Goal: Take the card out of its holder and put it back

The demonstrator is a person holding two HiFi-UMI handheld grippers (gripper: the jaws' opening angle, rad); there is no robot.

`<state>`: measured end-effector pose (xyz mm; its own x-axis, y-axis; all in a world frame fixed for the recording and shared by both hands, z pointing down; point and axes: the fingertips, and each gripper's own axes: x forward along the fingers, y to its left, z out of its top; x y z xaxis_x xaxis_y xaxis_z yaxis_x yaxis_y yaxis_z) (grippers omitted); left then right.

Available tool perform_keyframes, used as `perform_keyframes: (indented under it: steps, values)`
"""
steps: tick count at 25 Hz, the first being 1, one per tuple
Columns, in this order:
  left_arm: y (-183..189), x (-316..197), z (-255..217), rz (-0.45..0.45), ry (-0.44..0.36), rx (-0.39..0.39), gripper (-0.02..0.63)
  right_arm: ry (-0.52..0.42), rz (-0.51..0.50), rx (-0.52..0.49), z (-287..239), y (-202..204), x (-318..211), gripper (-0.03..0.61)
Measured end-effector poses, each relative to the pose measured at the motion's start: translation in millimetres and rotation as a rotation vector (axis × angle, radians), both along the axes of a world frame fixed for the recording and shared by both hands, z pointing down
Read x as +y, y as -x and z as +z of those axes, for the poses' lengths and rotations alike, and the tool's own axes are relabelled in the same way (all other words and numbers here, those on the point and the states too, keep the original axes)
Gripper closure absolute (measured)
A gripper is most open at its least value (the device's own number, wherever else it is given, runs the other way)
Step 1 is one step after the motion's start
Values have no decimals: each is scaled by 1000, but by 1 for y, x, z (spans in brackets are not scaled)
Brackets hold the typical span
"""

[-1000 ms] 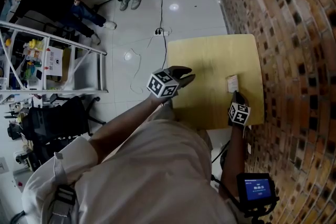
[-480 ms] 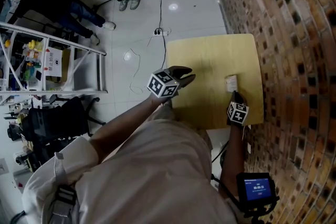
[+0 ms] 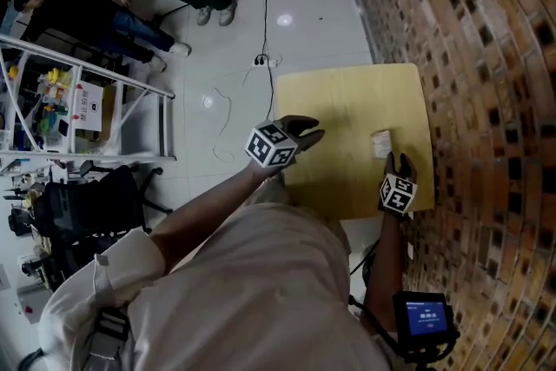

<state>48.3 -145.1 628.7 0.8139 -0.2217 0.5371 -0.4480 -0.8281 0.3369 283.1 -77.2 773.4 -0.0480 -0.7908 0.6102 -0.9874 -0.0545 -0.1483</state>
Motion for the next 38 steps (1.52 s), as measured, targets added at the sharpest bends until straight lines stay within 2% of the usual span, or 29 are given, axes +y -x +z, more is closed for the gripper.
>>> perform_keyframes:
  steps: [6,16,22,29,35,38]
  values:
    - [5,4,-4,6,-15,14,480,-130,84,-17,-59,-18,6,420]
    - [10,-3,-16,18,-31,66,480,-327,136,8,-172,-16,37,446]
    - [1,-12,-25,43,-50,100,482,-434,156,42,-233,-14,60,457]
    - [-18,-21,-37,93,-55,161,483,-448,186,111,-259,-7,81,465]
    - [-38,-14,-42,220,-49,169,483,-431,241,155,-269,8,88,466]
    - [-39,-18,-44,254,-52,170,483,-420,258,164,-267,21,94,468]
